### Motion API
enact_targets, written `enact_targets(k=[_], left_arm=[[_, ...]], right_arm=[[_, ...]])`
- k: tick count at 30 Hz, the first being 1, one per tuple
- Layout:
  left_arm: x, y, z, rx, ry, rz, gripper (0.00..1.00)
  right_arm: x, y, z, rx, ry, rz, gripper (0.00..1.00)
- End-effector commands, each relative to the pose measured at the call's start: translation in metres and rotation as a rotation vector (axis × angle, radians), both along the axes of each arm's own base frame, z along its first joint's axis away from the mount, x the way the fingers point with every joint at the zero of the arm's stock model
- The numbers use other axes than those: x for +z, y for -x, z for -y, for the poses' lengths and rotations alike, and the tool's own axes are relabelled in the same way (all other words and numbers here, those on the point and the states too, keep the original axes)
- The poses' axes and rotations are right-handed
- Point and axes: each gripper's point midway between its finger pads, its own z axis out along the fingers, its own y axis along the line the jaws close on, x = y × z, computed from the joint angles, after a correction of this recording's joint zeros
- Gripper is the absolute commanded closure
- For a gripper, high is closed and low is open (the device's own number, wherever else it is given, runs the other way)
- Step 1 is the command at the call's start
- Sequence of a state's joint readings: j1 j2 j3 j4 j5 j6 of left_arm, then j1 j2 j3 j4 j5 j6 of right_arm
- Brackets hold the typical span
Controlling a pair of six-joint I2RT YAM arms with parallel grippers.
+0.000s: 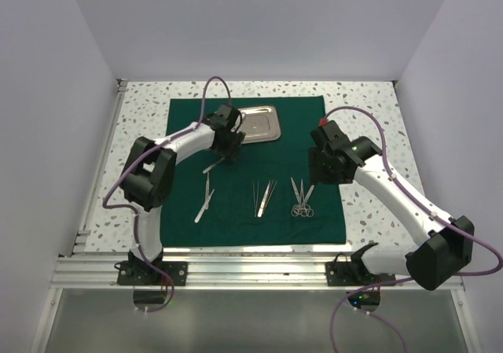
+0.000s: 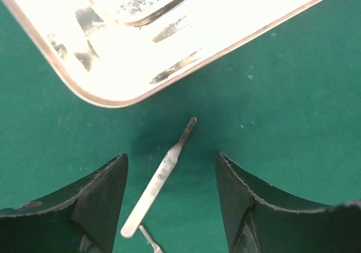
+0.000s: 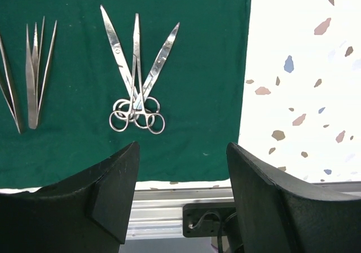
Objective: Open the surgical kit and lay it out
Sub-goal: Pick up the medical item from the surgical kit.
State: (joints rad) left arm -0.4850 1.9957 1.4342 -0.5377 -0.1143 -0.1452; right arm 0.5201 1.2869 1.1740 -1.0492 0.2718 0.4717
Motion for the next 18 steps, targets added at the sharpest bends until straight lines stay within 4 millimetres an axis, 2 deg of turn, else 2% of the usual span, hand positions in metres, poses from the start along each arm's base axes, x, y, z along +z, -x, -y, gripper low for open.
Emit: enact_targets(k=[1, 5, 9, 14, 18], left_arm=[[0.001, -0.019, 0.004, -0.024, -0.02, 0.044, 0.35], [-0.021, -0.011, -0.002, -0.023, -0.052, -0.002, 0.41], [-0.041, 0.006, -0.011, -0.017, -0.056, -0.055, 0.61], [-0.048, 0.015, -0.019, -0.003, -0.032, -0.077, 0.75], [-0.042, 0.013, -0.024, 0.006, -0.031, -0.069, 0.86]], right_arm=[[0.012, -0.003, 0.008, -0.022, 0.019, 0.038, 0.33], [0.011, -0.004, 0.009, -0.026, 0.027, 0.031, 0.33], [0.01, -0.004, 0.008, -0.027, 0.028, 0.025, 0.33], [0.008, -0.004, 0.007, -0.029, 0.027, 0.015, 0.33], [0.007, -0.004, 0.006, -0.027, 0.021, 0.009, 0.33]])
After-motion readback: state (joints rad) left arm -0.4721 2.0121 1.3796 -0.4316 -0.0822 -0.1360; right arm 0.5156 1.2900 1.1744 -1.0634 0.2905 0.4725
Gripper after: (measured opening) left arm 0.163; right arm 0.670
